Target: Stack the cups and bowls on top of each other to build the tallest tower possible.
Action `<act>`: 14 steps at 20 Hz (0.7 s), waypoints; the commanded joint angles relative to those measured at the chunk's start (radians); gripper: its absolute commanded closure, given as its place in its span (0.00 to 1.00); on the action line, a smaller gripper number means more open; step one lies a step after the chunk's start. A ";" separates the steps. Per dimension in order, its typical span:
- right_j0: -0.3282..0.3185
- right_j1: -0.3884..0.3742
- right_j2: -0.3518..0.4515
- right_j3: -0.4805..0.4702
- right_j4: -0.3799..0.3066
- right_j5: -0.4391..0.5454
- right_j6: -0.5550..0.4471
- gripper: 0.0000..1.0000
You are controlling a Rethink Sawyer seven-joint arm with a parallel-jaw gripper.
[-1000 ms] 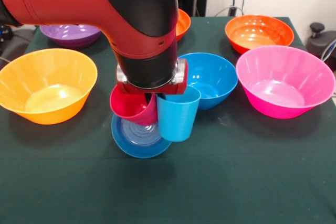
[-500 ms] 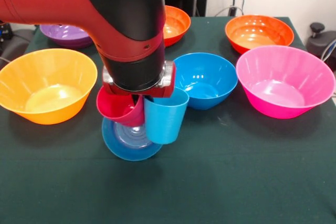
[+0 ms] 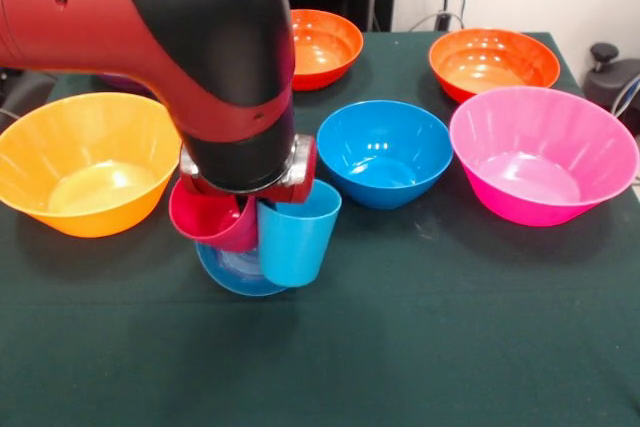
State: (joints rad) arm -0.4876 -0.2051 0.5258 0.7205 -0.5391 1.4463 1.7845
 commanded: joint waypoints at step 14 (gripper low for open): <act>0.018 0.055 -0.046 0.053 -0.042 -0.010 -0.171 1.00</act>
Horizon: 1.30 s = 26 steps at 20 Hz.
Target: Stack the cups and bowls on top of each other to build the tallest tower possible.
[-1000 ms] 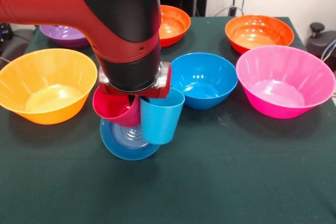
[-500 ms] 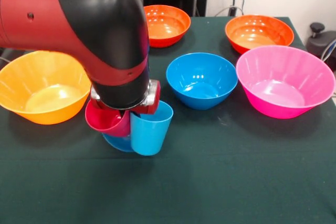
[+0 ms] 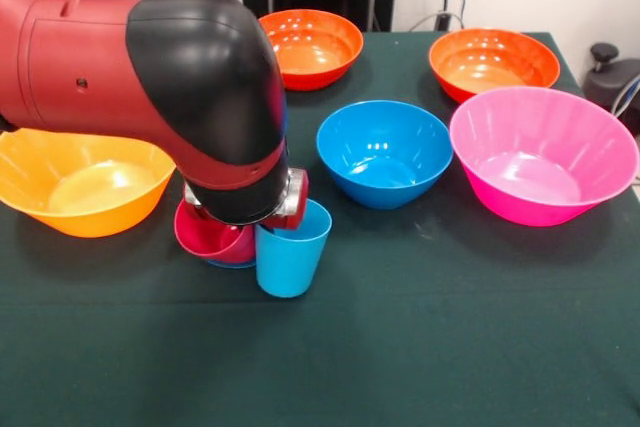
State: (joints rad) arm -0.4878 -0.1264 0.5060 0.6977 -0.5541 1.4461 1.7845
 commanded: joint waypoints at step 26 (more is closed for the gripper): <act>-0.023 -0.301 -0.089 0.445 0.016 -0.083 -0.110 1.00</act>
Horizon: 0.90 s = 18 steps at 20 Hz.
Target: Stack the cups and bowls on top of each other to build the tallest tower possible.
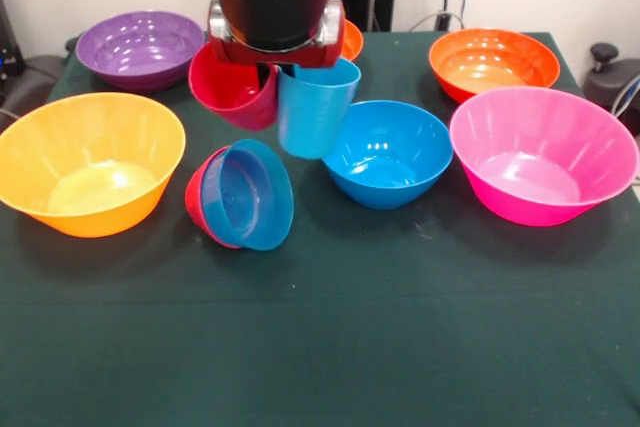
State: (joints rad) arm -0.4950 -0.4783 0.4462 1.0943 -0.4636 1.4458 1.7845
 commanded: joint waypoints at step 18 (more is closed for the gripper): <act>0.055 0.131 -0.036 -0.067 -0.046 -0.033 -0.013 1.00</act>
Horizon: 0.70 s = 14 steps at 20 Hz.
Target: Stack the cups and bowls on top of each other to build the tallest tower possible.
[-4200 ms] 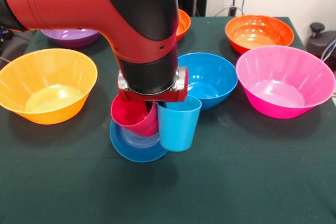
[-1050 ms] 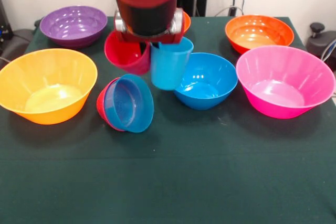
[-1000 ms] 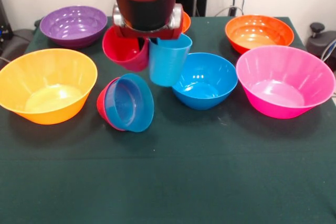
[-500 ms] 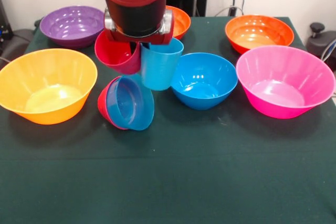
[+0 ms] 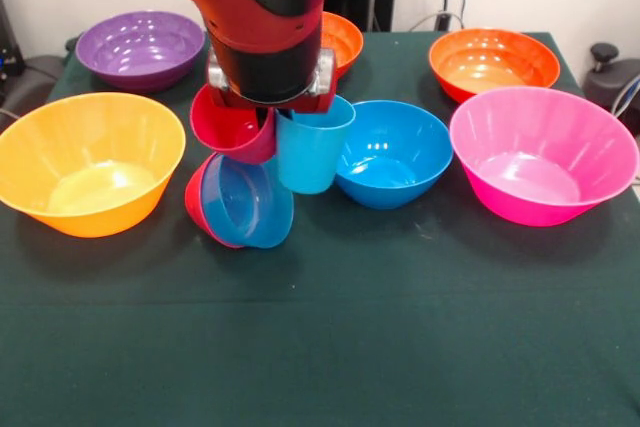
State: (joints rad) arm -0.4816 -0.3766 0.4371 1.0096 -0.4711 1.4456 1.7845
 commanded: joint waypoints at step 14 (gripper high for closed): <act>0.058 -0.310 -0.123 0.450 0.092 -0.018 0.121 1.00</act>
State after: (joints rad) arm -0.4723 -0.5238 0.3655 1.2676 -0.4300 1.4115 1.7845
